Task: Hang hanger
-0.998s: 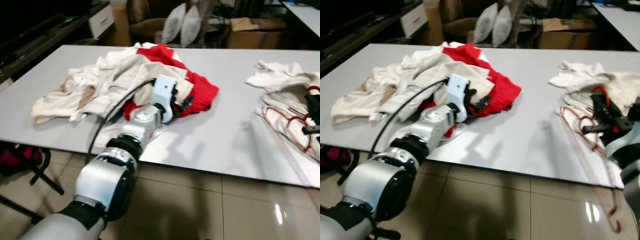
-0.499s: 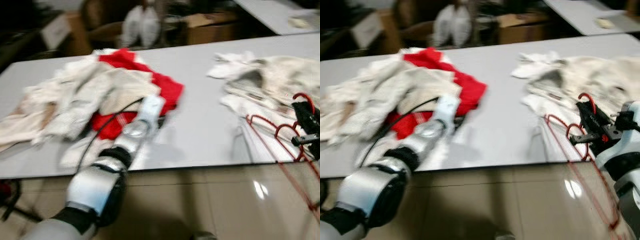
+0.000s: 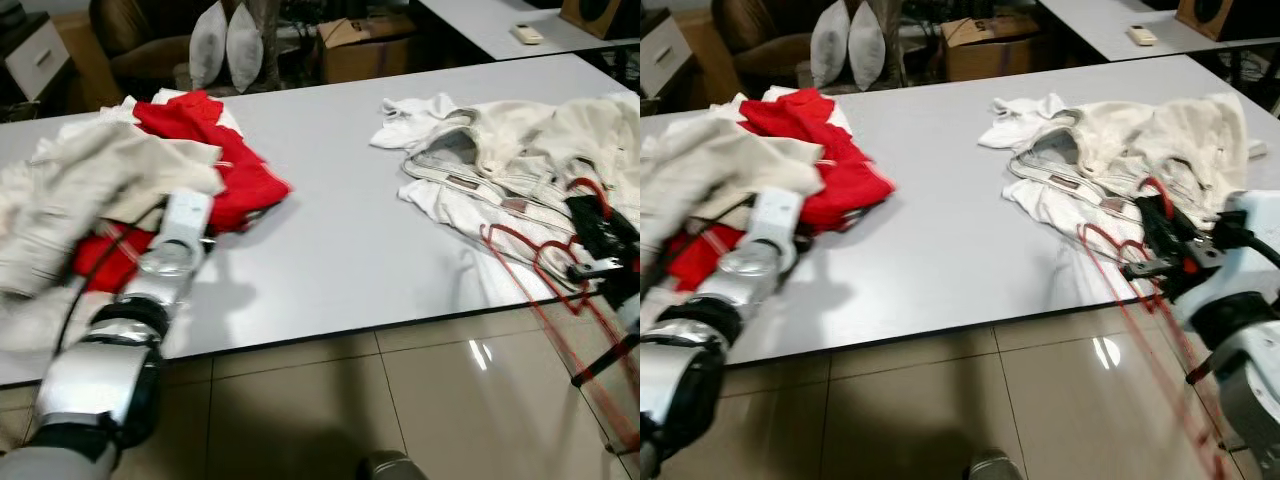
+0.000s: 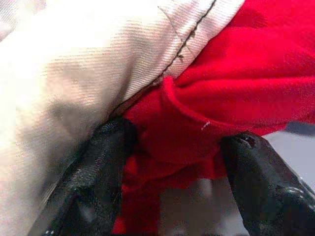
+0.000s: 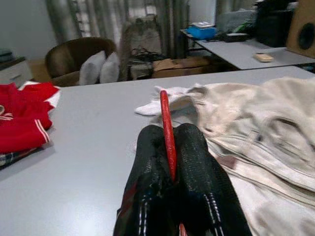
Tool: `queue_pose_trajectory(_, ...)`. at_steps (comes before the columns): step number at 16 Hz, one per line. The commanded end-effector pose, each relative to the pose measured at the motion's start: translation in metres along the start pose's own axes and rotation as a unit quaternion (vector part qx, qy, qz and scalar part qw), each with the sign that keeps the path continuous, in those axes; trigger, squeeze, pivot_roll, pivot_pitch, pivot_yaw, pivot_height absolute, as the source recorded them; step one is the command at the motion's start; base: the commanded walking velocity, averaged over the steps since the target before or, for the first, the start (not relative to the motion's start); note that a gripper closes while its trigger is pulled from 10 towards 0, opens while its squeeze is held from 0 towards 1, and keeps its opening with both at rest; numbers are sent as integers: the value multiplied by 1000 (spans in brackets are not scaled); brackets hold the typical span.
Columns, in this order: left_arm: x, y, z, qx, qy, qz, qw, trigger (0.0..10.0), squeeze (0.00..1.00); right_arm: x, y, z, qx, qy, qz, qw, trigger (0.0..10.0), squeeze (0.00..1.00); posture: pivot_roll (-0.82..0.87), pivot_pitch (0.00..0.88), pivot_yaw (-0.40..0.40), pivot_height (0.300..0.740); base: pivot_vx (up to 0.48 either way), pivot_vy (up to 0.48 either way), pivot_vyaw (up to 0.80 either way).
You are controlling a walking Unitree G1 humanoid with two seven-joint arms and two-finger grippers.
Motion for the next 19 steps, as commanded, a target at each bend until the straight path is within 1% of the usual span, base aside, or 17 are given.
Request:
queue_pose_trajectory(1,-18,3,-9,-10,31,-17,999,10000,0,-3,-4,-6,14,-10,-6,1000,10000,0,-441,23,76,740,0,0,0)
queue_pose_trajectory(2,-17,4,-8,-36,54,-5,998,10000,0,-4,-8,-10,24,-16,-5,1000,10000,0,-425,15,74,740,0,0,0)
queue_pose_trajectory(3,-16,5,-7,-46,61,-1,997,10000,0,-4,-9,-12,27,-18,-4,999,10000,0,-425,15,74,740,0,0,0)
queue_pose_trajectory(5,-20,7,-18,-49,43,9,998,10000,0,-4,-17,-20,50,-25,1,998,10000,0,-376,0,79,740,0,0,0)
queue_pose_trajectory(6,-12,8,-17,-74,70,38,994,10000,0,-4,-20,-25,62,-29,6,998,10000,0,-359,0,80,740,0,0,0)
queue_pose_trajectory(7,9,10,-8,-128,108,92,982,10000,0,-4,-22,-29,80,-30,8,996,10000,0,-338,0,82,740,0,0,0)
queue_pose_trajectory(9,35,15,8,-199,137,158,957,10000,0,-4,-24,-33,108,-23,7,994,10000,0,-327,0,86,740,0,0,0)
queue_pose_trajectory(10,57,28,26,-284,135,218,924,10000,0,0,-25,-37,153,-8,12,988,10000,0,-308,0,94,740,0,0,0)
queue_pose_trajectory(11,74,41,36,-354,146,249,890,10000,596,6,-28,-37,181,0,20,983,10000,0,-285,0,96,740,0,0,0)
queue_pose_trajectory(12,85,51,36,-388,144,270,869,10000,1000,9,-33,-35,193,7,21,981,10000,0,-272,0,98,740,0,0,0)
queue_pose_trajectory(13,93,57,32,-403,126,290,859,10000,1000,9,-36,-37,216,23,22,976,10000,0,-258,0,103,740,0,0,0)
queue_pose_trajectory(14,103,63,26,-420,119,311,844,10000,1000,9,-39,-43,254,32,23,966,10000,0,-243,0,99,740,0,0,0)
queue_pose_trajectory(15,123,76,24,-465,113,335,812,10000,1000,10,-45,-50,312,22,35,949,10000,0,-217,0,84,740,0,0,0)
queue_pose_trajectory(16,123,76,24,-465,113,335,812,10000,1000,10,-45,-50,312,22,35,949,10000,0,-217,0,84,740,0,0,0)
queue_pose_trajectory(17,134,85,25,-494,102,340,794,10000,1000,9,-48,-55,358,5,38,933,10000,0,-194,0,62,740,0,0,0)
queue_pose_trajectory(18,140,88,31,-510,70,334,789,10000,1000,9,-52,-64,416,-1,39,909,10000,0,-167,0,37,740,0,0,0)
queue_pose_trajectory(19,143,90,35,-520,47,329,787,10000,1000,9,-55,-68,446,0,41,894,10000,0,-157,0,29,740,0,0,0)
Point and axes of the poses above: a point about 5 cm out from each wrist's last joint towards the gripper, its own y axis pointing back from the gripper into the wrist, its own x axis along the axis of the wrist's last joint, z = x × y, the point moved 4 cm from there along -y, pointing out of the wrist towards the gripper, and after that the axes turned 4 degrees about -y, right-handed, at the moved point
